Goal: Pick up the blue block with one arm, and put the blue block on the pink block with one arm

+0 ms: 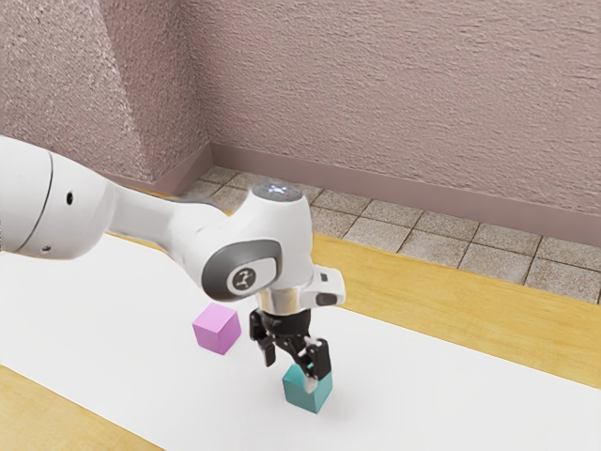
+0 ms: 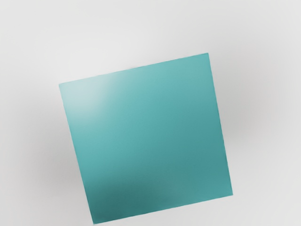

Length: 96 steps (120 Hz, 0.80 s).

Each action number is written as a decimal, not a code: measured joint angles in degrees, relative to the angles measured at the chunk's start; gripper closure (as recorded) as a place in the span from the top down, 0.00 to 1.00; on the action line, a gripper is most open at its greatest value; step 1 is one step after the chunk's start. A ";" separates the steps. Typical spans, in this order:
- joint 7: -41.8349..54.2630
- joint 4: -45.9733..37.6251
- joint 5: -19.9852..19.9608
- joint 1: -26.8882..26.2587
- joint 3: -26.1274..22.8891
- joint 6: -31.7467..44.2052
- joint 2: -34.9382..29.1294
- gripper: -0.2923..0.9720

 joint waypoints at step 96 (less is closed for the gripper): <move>-9.56 4.17 3.94 -2.00 1.91 2.35 7.38 0.76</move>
